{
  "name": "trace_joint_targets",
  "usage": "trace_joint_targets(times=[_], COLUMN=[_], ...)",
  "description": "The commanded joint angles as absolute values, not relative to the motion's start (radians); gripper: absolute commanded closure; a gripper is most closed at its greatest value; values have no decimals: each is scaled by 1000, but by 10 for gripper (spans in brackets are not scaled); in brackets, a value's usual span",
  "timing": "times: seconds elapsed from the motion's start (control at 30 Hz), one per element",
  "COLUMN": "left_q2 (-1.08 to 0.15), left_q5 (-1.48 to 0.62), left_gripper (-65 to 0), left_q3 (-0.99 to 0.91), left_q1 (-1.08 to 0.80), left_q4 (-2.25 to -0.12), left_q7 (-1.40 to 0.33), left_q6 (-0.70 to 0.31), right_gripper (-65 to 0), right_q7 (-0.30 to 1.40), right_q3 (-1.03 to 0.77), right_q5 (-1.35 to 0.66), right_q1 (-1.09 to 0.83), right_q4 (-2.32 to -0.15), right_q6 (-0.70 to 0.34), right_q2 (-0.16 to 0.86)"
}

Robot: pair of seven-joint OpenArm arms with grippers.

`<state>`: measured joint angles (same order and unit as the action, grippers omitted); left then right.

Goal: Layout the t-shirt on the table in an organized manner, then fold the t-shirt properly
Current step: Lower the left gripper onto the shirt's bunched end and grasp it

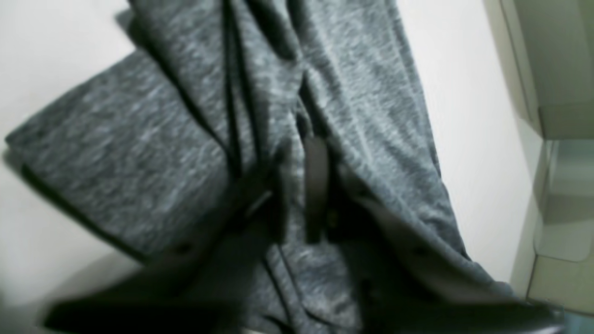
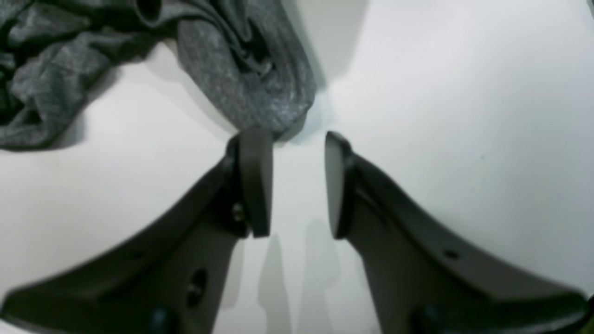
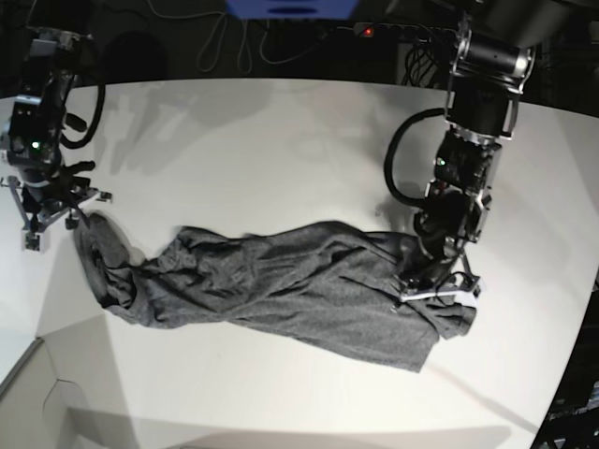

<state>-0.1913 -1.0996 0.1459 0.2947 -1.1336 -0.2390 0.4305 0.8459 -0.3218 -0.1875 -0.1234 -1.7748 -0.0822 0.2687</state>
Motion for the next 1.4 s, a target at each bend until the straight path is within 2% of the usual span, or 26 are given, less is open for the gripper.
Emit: trace_joint_targets(times=[0.0,0.07,0.1,0.97,1.03,1.13,1.3,1.37], left_q2=[-197,-197,-197,-209,-209,-208,-208,-209], left_q5=[-1104,-1104,-1104,-1101,-1101,-1101,-1104,-1107], left_gripper=[-178,-233,-239,-235,-177,-8,0,-4], left_q3=[142,142,142,147,147,148,148,145], left_q1=[321,323,323,351,357,369,367,357], left_q4=[-1155,-1153,-1152,-1089,-1070,-1033,-1018,-1086], left_q7=[-232,-232,-229,-228,-232,-232,-232,-232], left_q6=[441,441,441,441,441,441,441,441], right_gripper=[-197,-197,-197,-197,-197,-197,-197,-197], right_q7=[825,825,825,819,819,819,819,817], right_q3=[-328,-328,-328,-326,-323,-323,-326,-326], right_q5=[-183,-183,-183,-183,-183,-183,-183,-183], right_q1=[-113,-113,-113,-113,-113,-113,-113,-113], right_q4=[-1791,-1793,-1793,-1791,-1791,-1791,-1791,-1791], right_q6=[-82,-82,-82,-82,-82,-84,-84,-84], right_q2=[282,282,282,266,265,255,255,255])
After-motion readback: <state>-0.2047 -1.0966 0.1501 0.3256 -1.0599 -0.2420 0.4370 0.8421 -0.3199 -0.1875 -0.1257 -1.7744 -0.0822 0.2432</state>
